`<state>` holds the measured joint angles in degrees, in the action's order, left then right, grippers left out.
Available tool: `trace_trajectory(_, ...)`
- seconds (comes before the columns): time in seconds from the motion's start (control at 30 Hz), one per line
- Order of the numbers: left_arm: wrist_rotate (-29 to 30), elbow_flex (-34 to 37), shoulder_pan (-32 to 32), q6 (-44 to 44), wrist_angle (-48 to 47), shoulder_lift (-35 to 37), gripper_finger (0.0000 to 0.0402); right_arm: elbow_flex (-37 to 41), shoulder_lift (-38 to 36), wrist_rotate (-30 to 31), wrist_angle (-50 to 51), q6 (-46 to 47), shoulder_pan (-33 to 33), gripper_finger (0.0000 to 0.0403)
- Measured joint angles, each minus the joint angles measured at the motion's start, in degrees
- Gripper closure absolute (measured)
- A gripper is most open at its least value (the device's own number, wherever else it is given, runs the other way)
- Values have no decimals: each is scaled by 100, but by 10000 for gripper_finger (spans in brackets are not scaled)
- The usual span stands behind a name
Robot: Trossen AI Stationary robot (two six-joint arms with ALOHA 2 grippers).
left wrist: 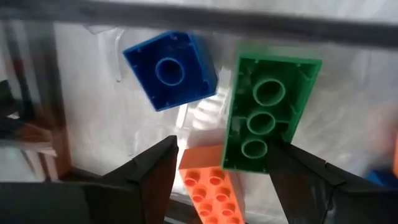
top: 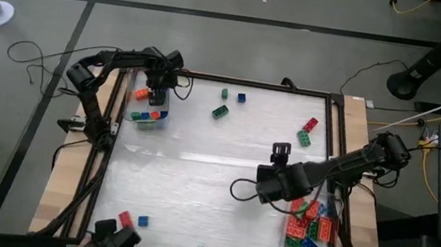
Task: Sort blocks by size
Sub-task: Put the 8 stud green game piece into the bottom transparent bin
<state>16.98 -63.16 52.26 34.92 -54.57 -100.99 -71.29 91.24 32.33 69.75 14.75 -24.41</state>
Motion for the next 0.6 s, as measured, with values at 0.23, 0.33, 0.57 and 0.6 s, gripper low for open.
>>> trace_trajectory(0.23, -20, -4, 3, 2, -8, -159, 175, 0, 0, -102, -159, -219, 45, 233)
trace_trajectory(0.33, -57, -15, 3, 10, -36, -227, 192, 0, 0, -169, -212, -222, 45, 233)
trace_trajectory(0.57, -80, -14, -3, 37, -106, -229, 282, 0, 0, -240, -238, -231, 45, 233)
trace_trajectory(0.6, -80, -15, -3, 31, -145, -227, 298, 0, 0, -240, -238, -257, 45, 233)
